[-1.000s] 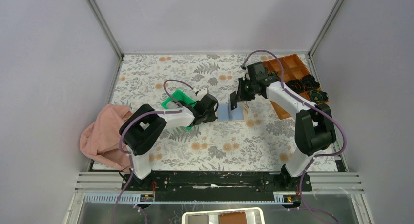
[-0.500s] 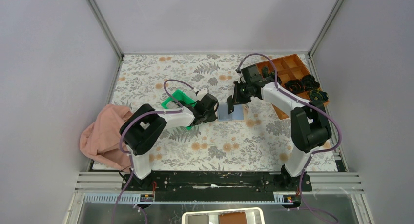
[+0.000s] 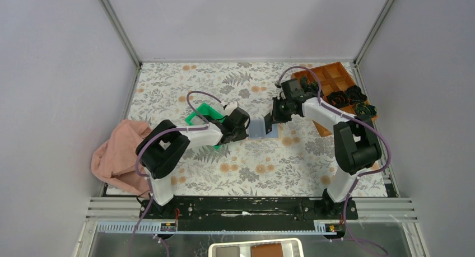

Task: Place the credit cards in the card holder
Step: Insert the credit card into the card holder.

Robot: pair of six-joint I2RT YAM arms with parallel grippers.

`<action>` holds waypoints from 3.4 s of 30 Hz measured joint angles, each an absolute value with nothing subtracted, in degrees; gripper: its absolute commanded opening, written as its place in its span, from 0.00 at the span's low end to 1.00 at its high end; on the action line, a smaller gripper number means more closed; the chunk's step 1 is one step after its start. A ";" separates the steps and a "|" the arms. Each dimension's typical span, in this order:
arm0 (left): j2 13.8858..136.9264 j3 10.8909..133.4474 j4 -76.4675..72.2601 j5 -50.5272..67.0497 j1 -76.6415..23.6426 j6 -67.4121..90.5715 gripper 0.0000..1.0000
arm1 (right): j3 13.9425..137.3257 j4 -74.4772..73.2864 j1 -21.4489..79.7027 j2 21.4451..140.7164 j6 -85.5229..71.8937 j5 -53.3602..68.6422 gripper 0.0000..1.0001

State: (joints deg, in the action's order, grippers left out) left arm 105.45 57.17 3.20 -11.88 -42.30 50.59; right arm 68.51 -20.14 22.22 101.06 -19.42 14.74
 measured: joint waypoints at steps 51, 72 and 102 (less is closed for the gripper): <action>103.81 57.19 8.47 -13.82 -42.30 48.23 0.03 | 59.81 -5.21 17.67 103.90 -25.76 32.05 0.00; 103.96 57.43 8.73 -13.80 -42.30 48.16 0.03 | 57.43 -1.45 17.56 104.88 -27.40 34.15 0.00; 104.01 57.45 8.73 -13.78 -42.30 48.03 0.03 | 57.14 1.96 16.80 107.96 -27.66 36.97 0.00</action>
State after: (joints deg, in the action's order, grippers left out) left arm 104.01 57.45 8.73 -13.78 -42.30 48.03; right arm 57.14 1.96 16.80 107.96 -27.66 36.97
